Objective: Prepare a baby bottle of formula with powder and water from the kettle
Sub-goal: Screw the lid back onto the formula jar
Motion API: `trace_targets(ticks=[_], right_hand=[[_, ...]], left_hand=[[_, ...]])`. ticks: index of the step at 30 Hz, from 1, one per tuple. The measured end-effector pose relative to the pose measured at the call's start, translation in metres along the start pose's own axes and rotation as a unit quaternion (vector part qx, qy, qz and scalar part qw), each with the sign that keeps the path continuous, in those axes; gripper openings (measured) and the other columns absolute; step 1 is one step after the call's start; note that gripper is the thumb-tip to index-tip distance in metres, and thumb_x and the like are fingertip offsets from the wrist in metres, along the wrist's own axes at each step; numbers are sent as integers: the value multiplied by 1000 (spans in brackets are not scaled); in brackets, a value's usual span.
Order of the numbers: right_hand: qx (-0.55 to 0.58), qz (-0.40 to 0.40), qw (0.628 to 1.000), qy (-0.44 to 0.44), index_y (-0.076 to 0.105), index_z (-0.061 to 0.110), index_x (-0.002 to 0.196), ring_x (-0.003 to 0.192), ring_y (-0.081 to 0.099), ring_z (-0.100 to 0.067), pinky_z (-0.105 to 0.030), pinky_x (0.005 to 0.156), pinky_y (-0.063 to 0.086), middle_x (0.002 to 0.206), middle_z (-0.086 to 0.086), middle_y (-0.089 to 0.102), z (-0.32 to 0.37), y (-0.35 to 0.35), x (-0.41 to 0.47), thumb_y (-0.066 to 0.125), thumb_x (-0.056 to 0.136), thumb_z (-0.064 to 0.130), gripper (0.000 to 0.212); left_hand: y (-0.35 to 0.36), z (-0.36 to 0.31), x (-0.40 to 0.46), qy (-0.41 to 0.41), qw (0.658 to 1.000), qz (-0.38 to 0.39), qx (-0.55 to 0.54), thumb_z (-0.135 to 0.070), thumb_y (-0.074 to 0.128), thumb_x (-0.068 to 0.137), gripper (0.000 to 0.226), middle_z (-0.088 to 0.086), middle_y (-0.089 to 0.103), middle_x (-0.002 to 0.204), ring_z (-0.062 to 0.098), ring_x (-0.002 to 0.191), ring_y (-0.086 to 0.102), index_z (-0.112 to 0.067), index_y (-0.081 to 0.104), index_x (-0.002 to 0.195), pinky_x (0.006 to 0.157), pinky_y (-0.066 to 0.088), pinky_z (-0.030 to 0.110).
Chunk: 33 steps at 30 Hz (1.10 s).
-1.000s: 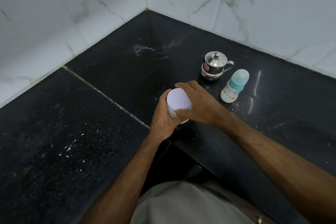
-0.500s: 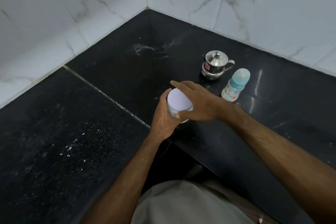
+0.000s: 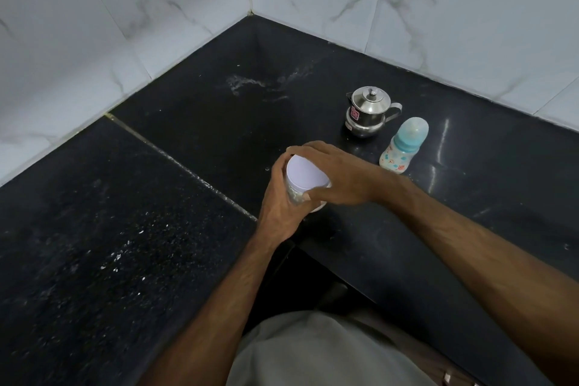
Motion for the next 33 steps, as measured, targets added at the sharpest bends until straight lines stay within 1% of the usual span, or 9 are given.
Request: trace_targets(ticks=[3, 6, 9, 11, 14, 17, 22, 26, 33], right_hand=[[10, -37, 999, -2, 22, 25, 151, 138, 29, -18, -28, 112, 27, 154, 0, 28, 1, 6, -3, 70, 86, 32, 82], [22, -75, 997, -11, 21, 26, 151, 139, 27, -17, -29, 113, 27, 153, -1, 28, 4, 13, -7, 69, 86, 29, 82], [28, -103, 994, -4, 21, 28, 151, 138, 28, -17, -24, 108, 24, 152, -1, 30, 2, 13, -11, 70, 85, 30, 82], [22, -108, 994, -4, 25, 26, 150, 137, 32, -18, -26, 110, 28, 151, 0, 33, 2, 10, -9, 72, 83, 32, 83], [-4, -60, 998, -11, 26, 28, 150, 137, 32, -17, -31, 112, 30, 151, 2, 33, -1, 3, -3, 72, 81, 37, 83], [-10, -17, 1000, -11, 14, 31, 153, 140, 26, -16, -32, 114, 27, 155, 1, 26, -2, 6, -2, 68, 84, 37, 88], [17, -90, 996, -7, 12, 27, 153, 140, 25, -18, -29, 112, 25, 155, -2, 24, 0, 13, -12, 66, 88, 35, 85], [38, -91, 995, 9, 8, 25, 154, 142, 22, -18, -27, 113, 20, 158, -3, 20, -1, 16, -12, 65, 89, 34, 87], [52, -94, 994, 22, 9, 25, 154, 142, 22, -18, -32, 115, 22, 158, -1, 20, -3, 19, -11, 67, 87, 36, 90]], left_hand=[[-2, -2, -5, 17, 999, -30, -12, -54, 76, 60, 109, -4, 36, 147, 0, 127, 40, -20, 21, 148, 100, 40, 14], [-4, 4, -8, 26, 999, -36, -14, -55, 74, 61, 106, -15, 34, 136, -17, 112, 41, -22, 21, 147, 79, 36, -5], [1, 3, -6, 27, 999, -32, -5, -49, 73, 59, 104, -16, 32, 133, -10, 111, 41, -21, 23, 146, 77, 34, -7], [0, 3, -4, 27, 999, -33, -13, -49, 73, 57, 105, -17, 33, 132, -17, 109, 39, -21, 24, 145, 78, 33, -7], [1, 3, -4, 29, 999, -30, -19, -59, 70, 56, 106, -21, 34, 135, -22, 113, 36, -24, 24, 145, 82, 33, -5], [1, 5, -5, 20, 999, -40, -16, -62, 68, 57, 106, -21, 34, 135, -12, 115, 39, -26, 22, 146, 84, 36, 1], [1, 7, -6, 24, 998, -54, -13, -56, 65, 62, 98, -31, 34, 126, -30, 110, 35, -22, 25, 145, 79, 36, -5], [1, 6, -6, 20, 998, -58, -16, -50, 71, 60, 100, -30, 33, 125, -35, 107, 30, -22, 26, 145, 78, 33, -8], [1, 5, -6, 16, 999, -49, -12, -39, 73, 63, 97, -17, 34, 132, -17, 110, 40, -21, 25, 145, 80, 34, -6]])
Point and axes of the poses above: each hand's wrist, its own x-axis towards the middle knuckle, its own y-axis out of the palm, z = x × y, the point moved 7 cm from there along x, towards the middle knuckle
